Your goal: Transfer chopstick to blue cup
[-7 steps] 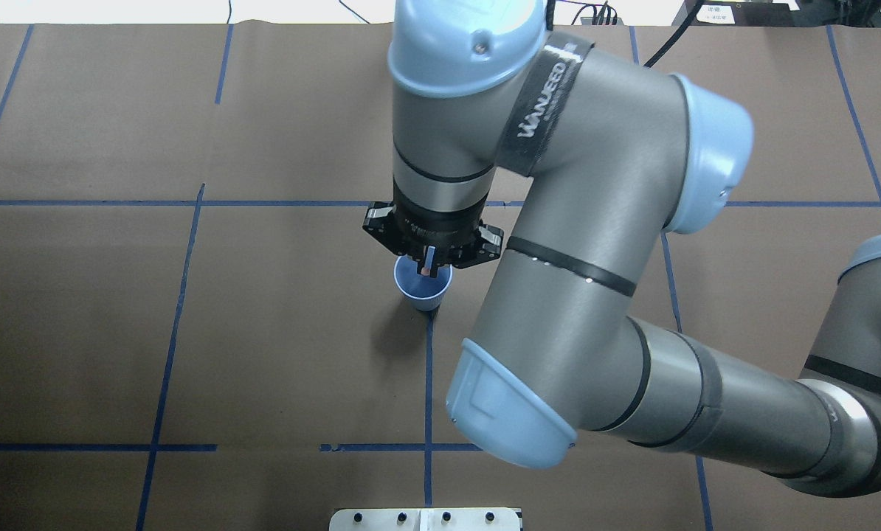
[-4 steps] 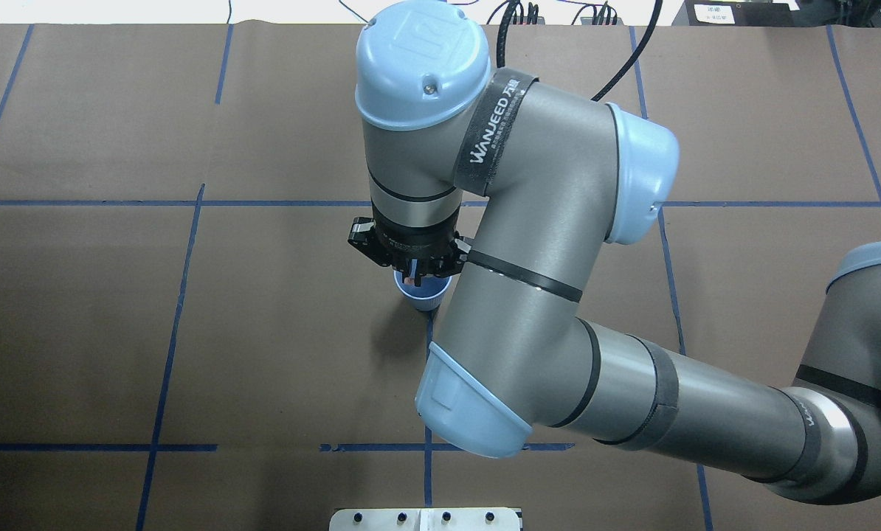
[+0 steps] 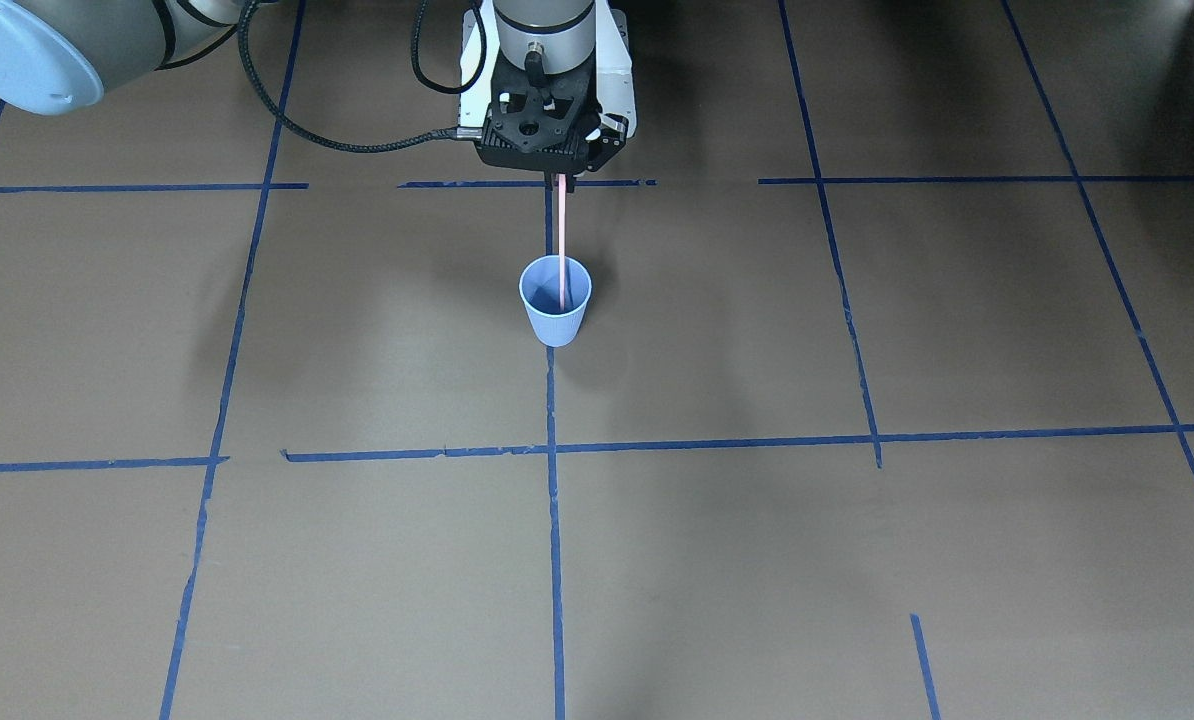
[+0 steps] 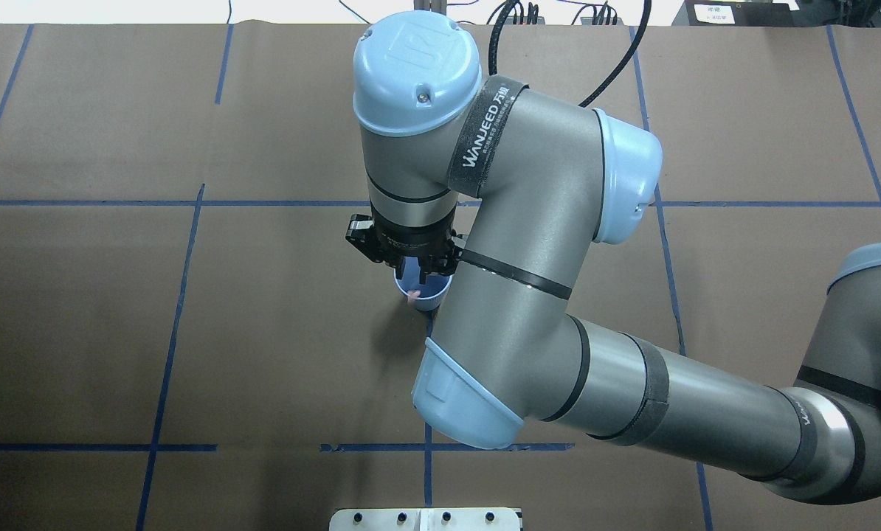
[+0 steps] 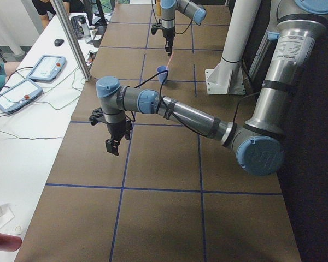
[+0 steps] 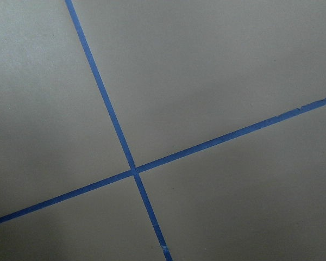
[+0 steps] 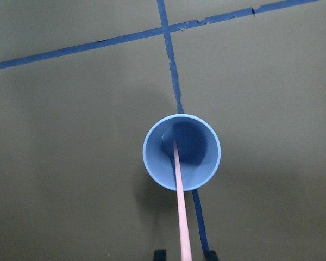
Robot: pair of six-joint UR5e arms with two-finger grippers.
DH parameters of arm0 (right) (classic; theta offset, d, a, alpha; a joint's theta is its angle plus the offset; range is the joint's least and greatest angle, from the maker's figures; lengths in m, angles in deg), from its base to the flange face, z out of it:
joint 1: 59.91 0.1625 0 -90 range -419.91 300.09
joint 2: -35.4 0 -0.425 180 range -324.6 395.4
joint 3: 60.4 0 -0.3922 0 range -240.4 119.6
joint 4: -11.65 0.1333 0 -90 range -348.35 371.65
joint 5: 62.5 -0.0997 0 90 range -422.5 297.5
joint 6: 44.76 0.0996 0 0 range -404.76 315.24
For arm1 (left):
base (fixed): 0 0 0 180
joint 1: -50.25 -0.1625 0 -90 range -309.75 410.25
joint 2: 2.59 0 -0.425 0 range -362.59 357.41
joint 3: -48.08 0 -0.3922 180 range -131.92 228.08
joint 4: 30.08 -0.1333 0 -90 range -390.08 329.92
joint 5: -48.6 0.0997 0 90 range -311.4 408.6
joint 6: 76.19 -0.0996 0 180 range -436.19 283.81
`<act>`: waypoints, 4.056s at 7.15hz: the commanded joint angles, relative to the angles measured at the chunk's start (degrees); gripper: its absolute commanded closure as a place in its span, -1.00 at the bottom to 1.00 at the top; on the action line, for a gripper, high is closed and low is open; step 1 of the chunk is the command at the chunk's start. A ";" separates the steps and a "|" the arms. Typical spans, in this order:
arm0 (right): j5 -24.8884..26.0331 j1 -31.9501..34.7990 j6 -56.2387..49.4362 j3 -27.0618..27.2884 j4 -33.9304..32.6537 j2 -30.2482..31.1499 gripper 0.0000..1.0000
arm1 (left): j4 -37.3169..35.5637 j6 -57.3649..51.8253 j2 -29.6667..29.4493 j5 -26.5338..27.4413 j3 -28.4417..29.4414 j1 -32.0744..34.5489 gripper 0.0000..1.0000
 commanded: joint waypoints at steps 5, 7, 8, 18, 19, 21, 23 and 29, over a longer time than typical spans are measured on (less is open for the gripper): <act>-0.03 15.30 -16.34 15.60 -0.04 19.01 -1.00 | -0.26 -0.14 0.21 -3.74 1.90 2.09 -1.00; -8.35 28.65 -37.60 15.83 0.23 29.30 -1.00 | 0.26 -7.38 1.96 -10.79 8.84 6.75 -1.00; -11.88 35.34 -49.55 13.91 0.23 33.62 -1.00 | 0.87 -7.27 4.76 -10.46 9.04 6.85 -1.00; -18.02 55.53 -69.45 -7.81 27.56 57.13 -1.00 | 6.85 -0.23 9.18 -10.28 9.57 7.30 -1.00; -18.67 56.40 -69.36 -7.64 27.65 58.53 -1.00 | 6.85 -0.41 9.44 -10.20 9.57 7.30 -1.00; -23.84 61.48 -69.79 -7.29 28.09 59.51 -1.00 | 6.85 -0.58 9.71 -10.20 9.66 7.38 -1.00; -23.61 62.65 -69.80 -5.45 27.56 59.33 -1.00 | 6.68 -0.50 9.71 -9.76 9.74 7.30 -1.00; -23.25 62.21 -74.98 -5.88 27.30 59.60 -1.00 | 8.42 -3.03 13.21 -8.70 9.40 8.17 -1.00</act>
